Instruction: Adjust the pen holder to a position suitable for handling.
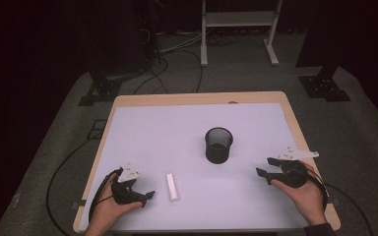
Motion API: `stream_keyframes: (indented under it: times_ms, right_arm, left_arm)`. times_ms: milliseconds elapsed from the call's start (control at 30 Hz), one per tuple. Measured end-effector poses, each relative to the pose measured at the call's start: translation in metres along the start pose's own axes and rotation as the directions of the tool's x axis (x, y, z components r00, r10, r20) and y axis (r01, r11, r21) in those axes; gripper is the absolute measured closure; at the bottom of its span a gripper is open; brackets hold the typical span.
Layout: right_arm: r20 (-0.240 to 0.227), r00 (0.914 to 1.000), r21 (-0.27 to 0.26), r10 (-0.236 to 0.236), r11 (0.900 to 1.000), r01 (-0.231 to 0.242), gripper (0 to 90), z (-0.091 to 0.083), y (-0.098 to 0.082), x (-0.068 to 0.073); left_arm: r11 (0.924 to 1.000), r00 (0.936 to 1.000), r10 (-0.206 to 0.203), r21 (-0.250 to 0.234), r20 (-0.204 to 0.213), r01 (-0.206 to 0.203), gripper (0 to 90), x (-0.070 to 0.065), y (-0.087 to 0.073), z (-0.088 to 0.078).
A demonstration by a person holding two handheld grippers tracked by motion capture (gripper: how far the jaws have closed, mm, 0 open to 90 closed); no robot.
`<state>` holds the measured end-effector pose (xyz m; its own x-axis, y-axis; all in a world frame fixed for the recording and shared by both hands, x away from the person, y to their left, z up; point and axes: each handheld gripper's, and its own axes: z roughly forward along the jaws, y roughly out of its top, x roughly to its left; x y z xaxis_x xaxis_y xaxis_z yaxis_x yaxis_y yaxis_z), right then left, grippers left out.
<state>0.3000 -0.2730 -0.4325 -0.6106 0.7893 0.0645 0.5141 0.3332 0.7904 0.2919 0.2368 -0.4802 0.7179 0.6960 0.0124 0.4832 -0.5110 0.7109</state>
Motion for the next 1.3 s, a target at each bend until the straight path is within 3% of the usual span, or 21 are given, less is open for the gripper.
stream_keyframes:
  times_ms: [600, 900, 1300]
  right_arm:
    - [-0.041, 0.9986, -0.058, -0.034, 0.998, 0.032, 41.7, -0.004, 0.055, 0.007]
    - [-0.057, 0.9975, -0.060, -0.042, 0.997, 0.038, 44.7, 0.011, 0.080, 0.007]
    - [-0.070, 0.9964, -0.056, -0.049, 0.997, 0.045, 45.7, 0.026, 0.096, 0.004]
  left_arm:
    - [1.0000, 1.0000, 0.001, 0.000, -0.001, -0.001, 1.3, 0.000, 0.000, 0.000]
    - [1.0000, 1.0000, -0.003, -0.003, 0.000, 0.003, 1.3, 0.000, 0.000, 0.000]
    - [1.0000, 1.0000, 0.000, -0.001, 0.000, 0.000, 1.3, 0.000, 0.000, 0.000]
